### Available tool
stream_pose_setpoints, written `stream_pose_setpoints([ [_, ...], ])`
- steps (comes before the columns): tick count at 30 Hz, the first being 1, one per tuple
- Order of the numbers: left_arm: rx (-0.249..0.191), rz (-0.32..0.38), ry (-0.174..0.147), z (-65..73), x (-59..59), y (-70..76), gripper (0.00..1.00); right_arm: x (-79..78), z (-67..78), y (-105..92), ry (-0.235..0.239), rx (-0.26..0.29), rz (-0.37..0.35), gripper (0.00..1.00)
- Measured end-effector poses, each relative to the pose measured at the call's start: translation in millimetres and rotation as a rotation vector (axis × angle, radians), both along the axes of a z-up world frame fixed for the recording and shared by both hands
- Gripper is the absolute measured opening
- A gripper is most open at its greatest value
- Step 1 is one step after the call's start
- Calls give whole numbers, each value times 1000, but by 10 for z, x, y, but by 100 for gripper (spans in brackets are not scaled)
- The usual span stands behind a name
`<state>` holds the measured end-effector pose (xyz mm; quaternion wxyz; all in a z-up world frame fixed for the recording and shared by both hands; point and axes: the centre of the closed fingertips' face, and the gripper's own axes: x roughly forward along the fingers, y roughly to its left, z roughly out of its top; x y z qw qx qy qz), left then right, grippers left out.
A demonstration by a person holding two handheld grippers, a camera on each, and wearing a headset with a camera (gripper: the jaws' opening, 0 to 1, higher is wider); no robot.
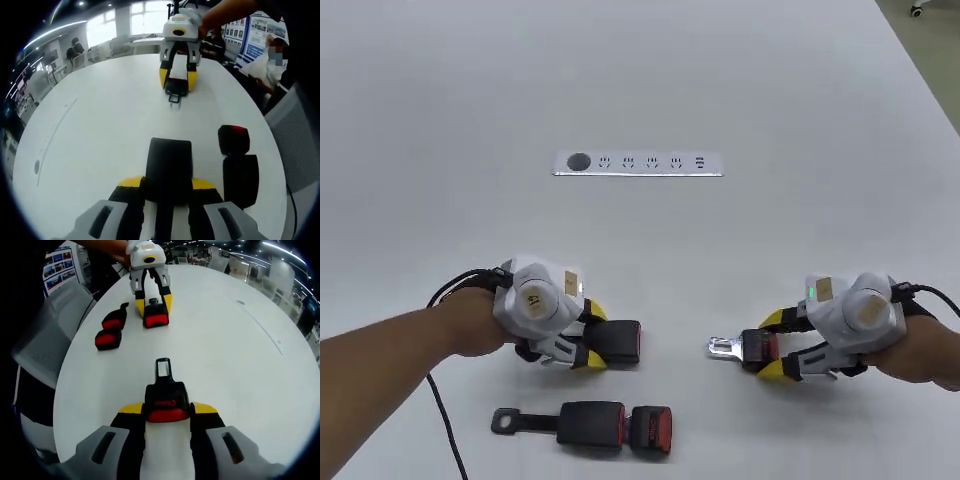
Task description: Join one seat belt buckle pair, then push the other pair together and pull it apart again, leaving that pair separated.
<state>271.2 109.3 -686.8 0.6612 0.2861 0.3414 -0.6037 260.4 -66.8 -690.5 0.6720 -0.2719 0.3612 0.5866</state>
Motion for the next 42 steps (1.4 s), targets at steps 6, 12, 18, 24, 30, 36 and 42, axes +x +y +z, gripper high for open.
stream_pose_setpoints([
  [6,6,0,1,-9,9,4,34,26,13,127,-1,22,8,32],
  [12,8,5,4,-23,22,7,34,62,55,292,-2,44,26,32],
  [18,13,6,5,-1,11,-8,34,63,24,524,-2,67,45,32],
  [24,11,7,5,17,9,-17,34,78,19,638,4,83,54,32],
  [30,9,8,6,32,5,-22,34,127,14,728,8,100,54,32],
  [36,8,8,5,35,5,-20,34,169,7,834,5,113,62,32],
  [42,10,4,4,16,19,-2,34,157,19,944,10,130,59,32],
])
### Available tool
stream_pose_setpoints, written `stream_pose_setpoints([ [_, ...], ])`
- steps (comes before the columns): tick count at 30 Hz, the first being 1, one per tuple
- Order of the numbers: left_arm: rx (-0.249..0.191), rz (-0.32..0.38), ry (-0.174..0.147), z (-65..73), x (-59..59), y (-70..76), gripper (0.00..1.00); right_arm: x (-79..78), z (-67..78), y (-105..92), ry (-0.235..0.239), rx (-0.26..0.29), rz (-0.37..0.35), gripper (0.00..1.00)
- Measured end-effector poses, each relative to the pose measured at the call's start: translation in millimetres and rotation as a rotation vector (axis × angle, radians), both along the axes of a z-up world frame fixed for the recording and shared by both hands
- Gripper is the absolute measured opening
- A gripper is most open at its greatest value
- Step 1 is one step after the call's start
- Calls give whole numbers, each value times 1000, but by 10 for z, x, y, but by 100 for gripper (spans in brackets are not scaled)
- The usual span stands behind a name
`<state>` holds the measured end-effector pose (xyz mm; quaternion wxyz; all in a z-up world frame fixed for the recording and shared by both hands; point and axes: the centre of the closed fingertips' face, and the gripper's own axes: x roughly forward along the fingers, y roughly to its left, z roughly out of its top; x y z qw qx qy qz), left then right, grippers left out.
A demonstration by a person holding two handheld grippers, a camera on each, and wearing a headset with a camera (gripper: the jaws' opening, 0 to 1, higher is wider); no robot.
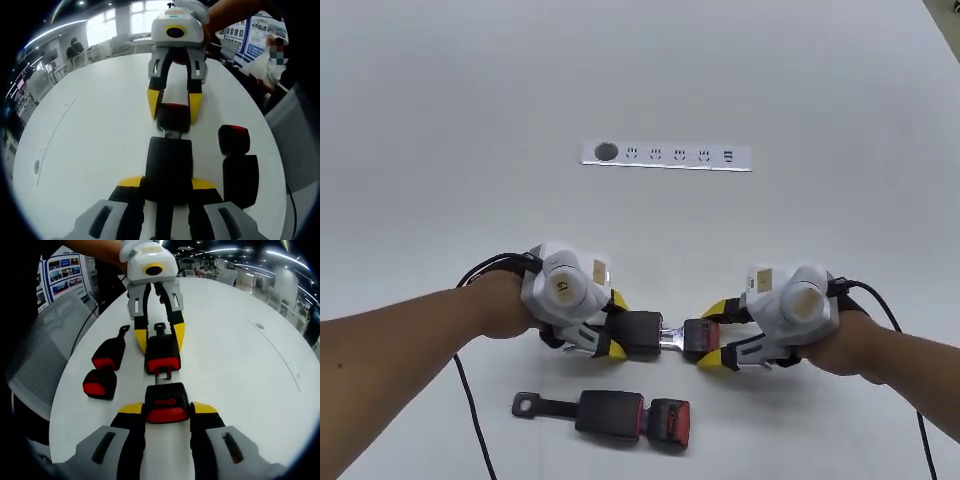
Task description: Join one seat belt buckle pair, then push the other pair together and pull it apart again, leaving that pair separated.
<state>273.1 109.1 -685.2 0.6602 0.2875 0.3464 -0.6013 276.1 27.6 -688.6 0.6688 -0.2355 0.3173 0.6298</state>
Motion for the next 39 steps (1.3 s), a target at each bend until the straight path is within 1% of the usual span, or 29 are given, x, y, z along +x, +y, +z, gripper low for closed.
stream_pose_setpoints([
  [5,-2,1,-1,-18,10,15,34,34,-6,4,1,4,0,32],
  [7,1,-2,-2,-28,16,19,34,14,-5,27,-2,-1,1,32],
  [12,3,-16,-3,-40,23,25,34,22,-23,52,-4,-6,-7,32],
  [16,-5,-13,2,-48,27,28,33,16,-37,86,-5,-6,-12,32],
  [20,6,-16,2,-56,30,24,33,8,-42,95,-7,-9,-19,32],
  [22,4,-16,3,-57,29,25,33,-12,-30,140,-8,-10,-20,32],
  [24,3,-21,5,-66,30,21,33,3,-39,159,-10,-11,-18,32],
  [26,-1,-22,8,-74,32,16,33,-18,-38,199,-4,-3,-17,32],
  [27,0,-27,4,-81,45,9,33,-18,-37,220,-8,-9,-9,32],
  [30,2,-32,5,-86,47,15,33,-23,-26,230,-9,-14,1,31],
  [36,8,-42,11,-87,57,14,33,-3,-50,272,-16,-37,-6,31],
  [39,10,-46,12,-82,50,16,33,-25,-45,286,-19,-47,-6,31],
])
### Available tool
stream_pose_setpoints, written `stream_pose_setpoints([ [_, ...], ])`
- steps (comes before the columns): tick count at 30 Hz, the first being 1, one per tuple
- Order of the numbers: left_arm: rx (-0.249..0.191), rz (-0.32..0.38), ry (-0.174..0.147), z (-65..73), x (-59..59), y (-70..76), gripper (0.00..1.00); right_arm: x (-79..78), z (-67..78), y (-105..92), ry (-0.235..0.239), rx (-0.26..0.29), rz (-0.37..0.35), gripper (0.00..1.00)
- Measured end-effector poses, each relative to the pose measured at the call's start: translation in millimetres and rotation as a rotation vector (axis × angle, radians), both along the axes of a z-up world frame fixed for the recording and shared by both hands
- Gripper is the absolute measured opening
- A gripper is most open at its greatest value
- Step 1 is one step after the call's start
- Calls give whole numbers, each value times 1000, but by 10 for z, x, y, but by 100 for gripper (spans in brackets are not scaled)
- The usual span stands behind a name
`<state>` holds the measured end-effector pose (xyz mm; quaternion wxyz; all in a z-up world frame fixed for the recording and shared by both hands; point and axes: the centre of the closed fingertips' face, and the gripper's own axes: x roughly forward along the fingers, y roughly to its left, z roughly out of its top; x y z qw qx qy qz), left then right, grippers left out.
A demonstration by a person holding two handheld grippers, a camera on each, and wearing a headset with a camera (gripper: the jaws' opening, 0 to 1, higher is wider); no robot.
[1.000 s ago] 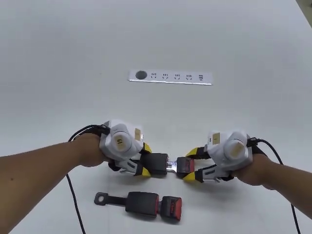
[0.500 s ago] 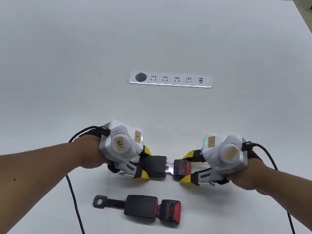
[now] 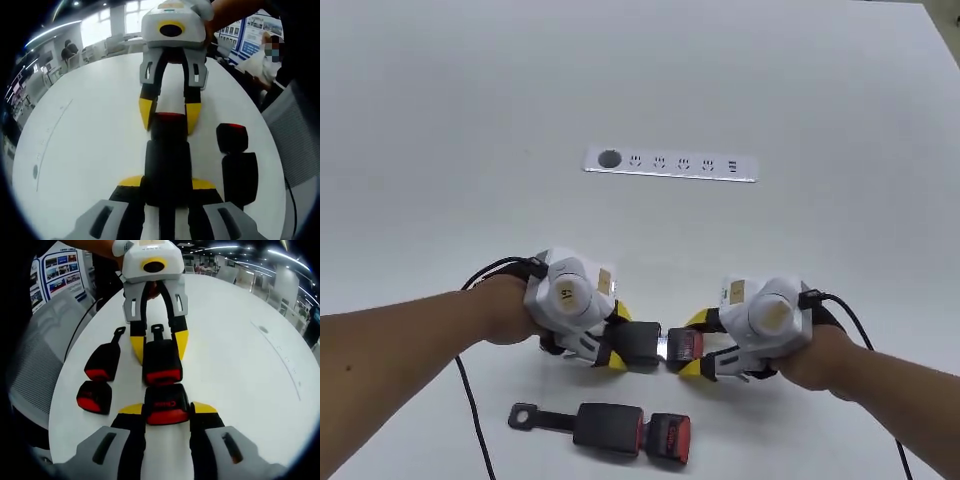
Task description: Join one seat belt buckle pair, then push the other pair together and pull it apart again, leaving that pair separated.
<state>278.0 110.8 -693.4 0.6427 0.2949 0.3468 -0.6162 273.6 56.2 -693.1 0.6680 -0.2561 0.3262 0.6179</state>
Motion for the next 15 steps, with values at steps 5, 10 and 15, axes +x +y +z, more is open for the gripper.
stream_pose_setpoints([
  [5,4,-1,-1,14,-11,-12,33,2,6,7,-4,-4,2,31],
  [10,5,-7,-1,17,-19,-17,33,4,9,11,-5,-4,5,31],
  [15,3,-8,-1,23,-27,-21,33,4,16,5,-4,-1,4,31],
])
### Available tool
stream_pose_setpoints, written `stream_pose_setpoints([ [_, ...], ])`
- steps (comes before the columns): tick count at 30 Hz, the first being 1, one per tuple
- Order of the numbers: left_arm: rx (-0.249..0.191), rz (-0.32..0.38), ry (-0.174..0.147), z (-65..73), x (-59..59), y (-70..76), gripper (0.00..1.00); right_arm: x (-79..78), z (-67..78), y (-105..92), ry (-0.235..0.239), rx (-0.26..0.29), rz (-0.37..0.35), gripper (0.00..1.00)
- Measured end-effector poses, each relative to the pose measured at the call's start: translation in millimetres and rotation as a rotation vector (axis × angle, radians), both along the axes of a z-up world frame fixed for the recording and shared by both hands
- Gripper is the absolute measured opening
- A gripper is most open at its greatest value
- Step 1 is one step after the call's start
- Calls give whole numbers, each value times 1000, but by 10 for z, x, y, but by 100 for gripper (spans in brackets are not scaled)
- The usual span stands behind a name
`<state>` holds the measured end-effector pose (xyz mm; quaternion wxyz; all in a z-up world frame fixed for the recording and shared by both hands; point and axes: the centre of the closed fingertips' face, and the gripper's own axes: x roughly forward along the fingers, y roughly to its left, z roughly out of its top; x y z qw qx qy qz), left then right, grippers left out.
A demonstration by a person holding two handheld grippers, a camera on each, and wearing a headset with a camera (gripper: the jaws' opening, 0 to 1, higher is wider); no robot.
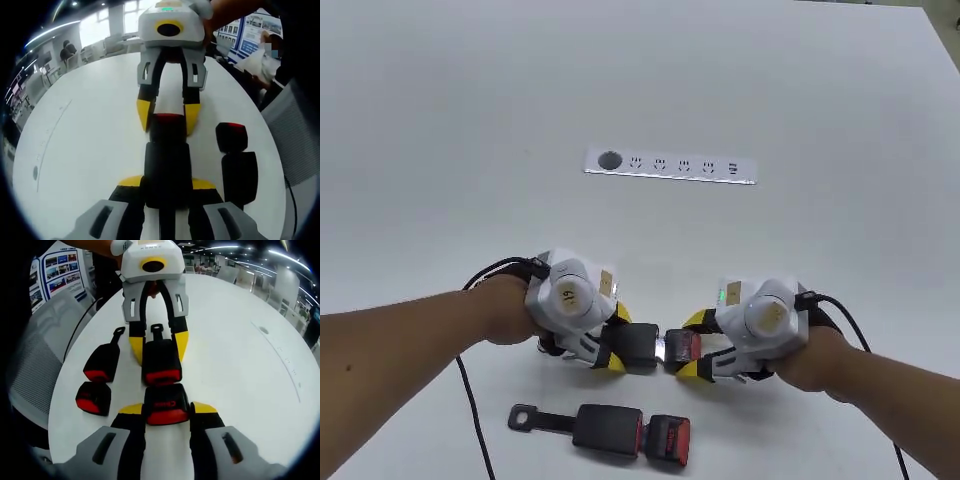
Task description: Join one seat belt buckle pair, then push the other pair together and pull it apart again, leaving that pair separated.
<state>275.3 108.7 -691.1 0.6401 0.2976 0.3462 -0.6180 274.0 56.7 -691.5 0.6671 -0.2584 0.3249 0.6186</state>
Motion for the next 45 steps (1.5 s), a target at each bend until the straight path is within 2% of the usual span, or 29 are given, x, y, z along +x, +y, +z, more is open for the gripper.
stream_pose_setpoints([
  [8,-5,-7,1,-1,-3,-1,33,7,-4,2,-4,-7,-4,32],
  [27,20,-19,-2,-8,-20,5,34,-9,0,-12,-8,-1,6,32],
  [45,17,-12,4,13,-24,-10,34,-3,-2,-169,-11,-9,12,32],
])
